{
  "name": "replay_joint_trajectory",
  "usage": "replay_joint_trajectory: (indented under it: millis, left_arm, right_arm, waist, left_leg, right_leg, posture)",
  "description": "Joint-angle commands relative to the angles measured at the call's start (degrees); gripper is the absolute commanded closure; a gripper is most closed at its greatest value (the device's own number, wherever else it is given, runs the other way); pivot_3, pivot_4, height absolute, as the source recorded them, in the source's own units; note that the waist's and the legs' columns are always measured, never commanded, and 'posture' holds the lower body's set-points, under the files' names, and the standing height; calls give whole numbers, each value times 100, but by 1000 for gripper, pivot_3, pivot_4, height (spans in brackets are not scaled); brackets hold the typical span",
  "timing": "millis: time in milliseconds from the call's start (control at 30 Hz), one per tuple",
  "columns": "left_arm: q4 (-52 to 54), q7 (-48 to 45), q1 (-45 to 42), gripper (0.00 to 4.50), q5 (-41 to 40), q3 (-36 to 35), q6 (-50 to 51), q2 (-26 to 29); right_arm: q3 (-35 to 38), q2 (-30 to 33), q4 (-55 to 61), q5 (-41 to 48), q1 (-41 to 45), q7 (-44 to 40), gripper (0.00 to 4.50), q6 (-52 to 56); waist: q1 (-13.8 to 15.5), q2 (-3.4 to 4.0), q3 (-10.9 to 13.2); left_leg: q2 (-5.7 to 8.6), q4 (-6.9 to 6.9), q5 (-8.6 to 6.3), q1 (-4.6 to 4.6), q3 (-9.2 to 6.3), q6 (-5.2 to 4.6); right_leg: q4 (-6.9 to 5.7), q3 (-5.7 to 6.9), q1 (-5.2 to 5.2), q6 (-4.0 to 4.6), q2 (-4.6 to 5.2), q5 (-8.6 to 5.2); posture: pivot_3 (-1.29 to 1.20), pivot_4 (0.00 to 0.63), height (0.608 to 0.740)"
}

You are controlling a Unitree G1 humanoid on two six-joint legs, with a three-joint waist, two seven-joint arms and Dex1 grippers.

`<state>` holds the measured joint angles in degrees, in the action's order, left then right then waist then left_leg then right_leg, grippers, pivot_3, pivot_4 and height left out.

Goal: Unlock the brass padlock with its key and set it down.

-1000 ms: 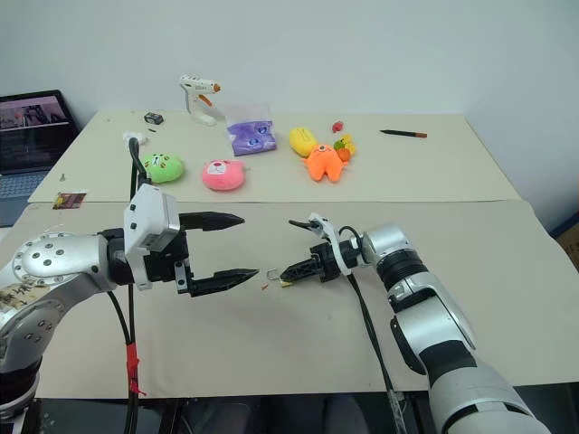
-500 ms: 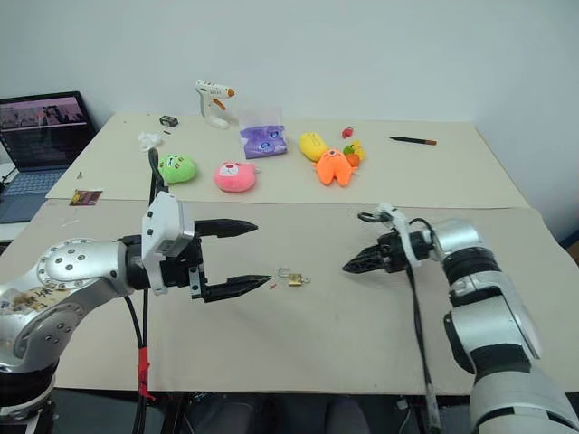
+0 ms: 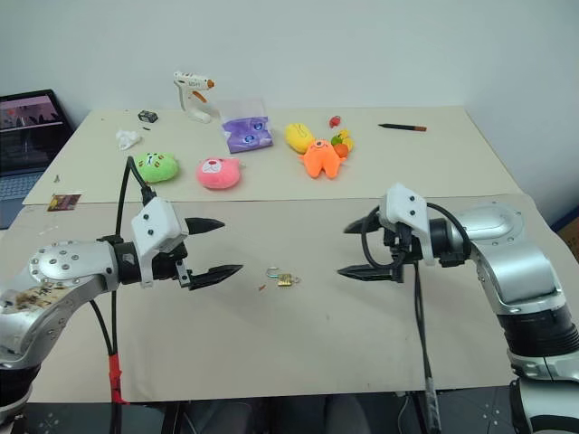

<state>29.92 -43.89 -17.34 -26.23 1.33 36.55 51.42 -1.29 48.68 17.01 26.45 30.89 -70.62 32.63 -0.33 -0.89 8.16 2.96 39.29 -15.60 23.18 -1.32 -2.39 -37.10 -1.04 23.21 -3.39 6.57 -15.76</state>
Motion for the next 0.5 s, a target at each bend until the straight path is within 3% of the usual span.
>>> replay_joint_trajectory:
  millis: [33, 500]
  left_arm:
    - [-322, -192, -115, 0, 127, -125, -420, -107]
    - [-78, 402, -396, 0, -150, -310, 39, -1026]
  right_arm:
    - [294, -8, 568, 389, 78, 422, 37, 461]
    - [379, -448, 339, -59, -581, 1506, 37, -83]
  waist:
    - [27, -1, 0]
    - [65, -3, 1]
  left_leg:
    - [0, 0, 0, 1, 0, -1]
    - [8, -1, 20, 14, 1, 33]
  right_leg:
    - [2, 0, 1, 0, 1, 0]
    - [-4, 3, 9, 0, 1, 0]
  posture:
    - [0, 150, 740]
    - [0, 150, 740]
